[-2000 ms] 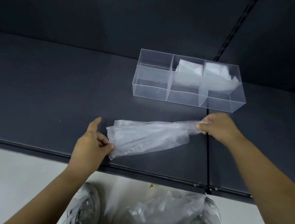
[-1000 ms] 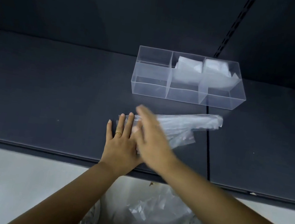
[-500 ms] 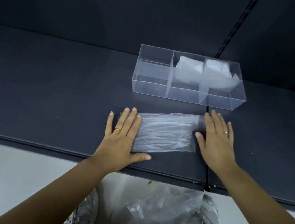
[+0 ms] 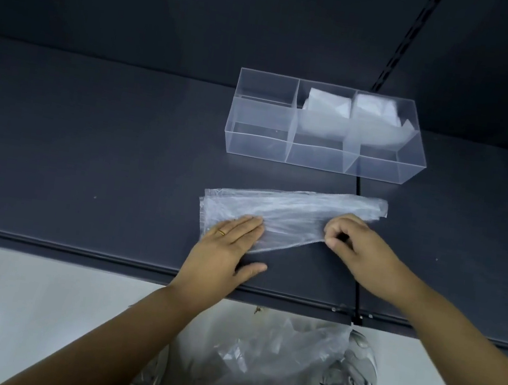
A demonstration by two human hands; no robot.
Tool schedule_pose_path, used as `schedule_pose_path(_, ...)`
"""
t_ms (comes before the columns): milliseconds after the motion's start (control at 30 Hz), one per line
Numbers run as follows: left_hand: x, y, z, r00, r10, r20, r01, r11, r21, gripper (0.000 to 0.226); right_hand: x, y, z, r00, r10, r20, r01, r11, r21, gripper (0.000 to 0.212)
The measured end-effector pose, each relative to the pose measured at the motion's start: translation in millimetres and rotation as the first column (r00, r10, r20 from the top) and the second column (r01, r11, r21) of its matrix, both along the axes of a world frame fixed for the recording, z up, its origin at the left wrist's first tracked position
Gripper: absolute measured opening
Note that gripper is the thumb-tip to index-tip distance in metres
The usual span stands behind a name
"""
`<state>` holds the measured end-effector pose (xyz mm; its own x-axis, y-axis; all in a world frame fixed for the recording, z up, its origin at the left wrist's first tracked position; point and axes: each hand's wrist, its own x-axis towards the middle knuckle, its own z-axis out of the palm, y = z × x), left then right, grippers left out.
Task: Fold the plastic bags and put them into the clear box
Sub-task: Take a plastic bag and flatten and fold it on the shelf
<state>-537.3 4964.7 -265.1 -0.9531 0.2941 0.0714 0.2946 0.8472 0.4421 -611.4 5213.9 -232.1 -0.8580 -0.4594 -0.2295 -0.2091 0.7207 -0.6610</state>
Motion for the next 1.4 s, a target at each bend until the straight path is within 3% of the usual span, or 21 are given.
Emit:
schedule_pose_path(100,-1.8,-2.7,4.2,0.989,0.077,-0.130,-0.064,0.993,0.103,0.035,-4.1,6.8,12.4,0.997,-0.048,0.063,0.048,0.999,0.001,0.014)
schedule_pose_path(167,-4.7,-6.2,10.3,0.991,0.114,-0.064,-0.102,0.981,0.164,0.029,-4.8,5.5,18.7,0.993,-0.055,-0.107,0.062,0.996,0.066,0.007)
schedule_pose_path(267,-14.1,-14.0,17.5,0.985,0.139,0.099,-0.157,0.968,0.197,0.027,-2.4,-9.7,25.6,0.968,0.107,-0.229,-0.070,0.984,0.166,0.062)
schedule_pose_path(300,-17.7,-16.3,19.5,0.982,0.128,0.135,-0.154,0.967,0.204,0.027,-2.5,-15.9,22.6,0.963,0.138,-0.230,-0.096,0.978,0.187,0.071)
schedule_pose_path(367,-25.1,-20.5,23.5,0.970,0.100,0.220,-0.159,0.950,0.268,0.026,-4.6,-25.1,8.2,0.972,0.058,-0.227,-0.034,0.993,0.110,0.050)
schedule_pose_path(433,-33.0,-28.1,24.8,0.938,0.107,0.330,-0.234,0.898,0.373,0.024,-10.0,-30.5,0.1,0.982,-0.151,-0.110,0.143,0.987,-0.076,0.011)
schedule_pose_path(467,-36.7,-33.3,25.0,0.912,0.124,0.390,-0.296,0.858,0.419,0.023,-14.5,-30.1,-4.4,0.969,-0.245,-0.033,0.238,0.961,-0.140,0.005)
schedule_pose_path(533,-43.0,-45.4,23.3,0.852,0.162,0.498,-0.426,0.766,0.480,0.022,-21.3,-28.6,-9.3,0.938,-0.345,0.018,0.345,0.931,-0.122,0.016)
schedule_pose_path(667,-50.8,-64.2,20.5,0.713,0.337,0.615,-0.672,0.579,0.462,0.021,-24.2,-27.3,-16.2,0.908,-0.413,-0.069,0.414,0.910,0.004,0.022)
schedule_pose_path(700,-50.8,-64.5,20.6,0.679,0.447,0.582,-0.722,0.551,0.419,0.021,-23.8,-27.7,-17.3,0.900,-0.430,-0.078,0.432,0.901,0.021,0.022)
schedule_pose_path(733,-49.6,-61.8,21.9,0.666,0.590,0.456,-0.743,0.571,0.348,0.022,-24.2,-27.8,-19.3,0.894,-0.439,-0.085,0.443,0.896,0.033,0.020)
schedule_pose_path(767,-46.9,-54.4,24.6,0.684,0.695,0.223,-0.728,0.626,0.281,0.022,-24.2,-28.4,-19.7,0.892,-0.444,-0.088,0.449,0.892,0.045,0.017)
schedule_pose_path(800,-42.3,-40.1,28.3,0.721,0.692,-0.027,-0.667,0.705,0.243,0.022,-24.2,-29.8,-19.1,0.888,-0.450,-0.090,0.456,0.888,0.058,0.016)
schedule_pose_path(867,-31.7,3.4,32.7,0.833,0.470,-0.291,-0.420,0.880,0.221,0.025,-23.2,-32.6,-17.8,0.877,-0.470,-0.101,0.478,0.875,0.076,0.021)
schedule_pose_path(900,-28.1,26.3,30.7,0.905,0.308,-0.294,-0.262,0.947,0.185,0.027,-22.4,-33.5,-17.1,0.870,-0.476,-0.129,0.488,0.867,0.096,0.027)
schedule_pose_path(967,-22.6,62.7,19.2,0.994,0.063,-0.085,-0.056,0.995,0.087,0.047,-21.9,-32.1,-16.6,0.867,-0.441,-0.231,0.483,0.858,0.177,0.044)
schedule_pose_path(1033,-22.6,76.2,3.8,0.993,-0.012,0.114,0.021,0.997,-0.080,0.071,-24.0,-23.8,-13.7,0.880,-0.396,-0.262,0.457,0.855,0.244,0.055)
schedule_pose_path(1100,-24.6,74.7,-8.7,0.991,-0.035,0.130,0.065,0.971,-0.229,0.079,-27.1,-8.5,-10.8,0.888,-0.378,-0.263,0.448,0.841,0.304,0.055)
schedule_pose_path(1167,-27.4,69.4,-16.3,0.994,-0.052,0.091,0.076,0.957,-0.279,0.079,-27.7,10.4,-9.9,0.898,-0.344,-0.274,0.428,0.827,0.365,0.049)
schedule_pose_path(1300,-31.2,60.3,-15.1,0.994,-0.080,0.075,0.098,0.954,-0.282,0.082,-16.4,25.1,0.8,0.915,-0.392,-0.095,0.401,0.859,0.318,0.018)
schedule_pose_path(1400,-31.9,66.3,-2.9,0.998,-0.036,0.058,0.050,0.966,-0.255,0.089,-2.3,23.7,10.7,0.911,-0.383,0.152,0.340,0.907,0.250,0.015)
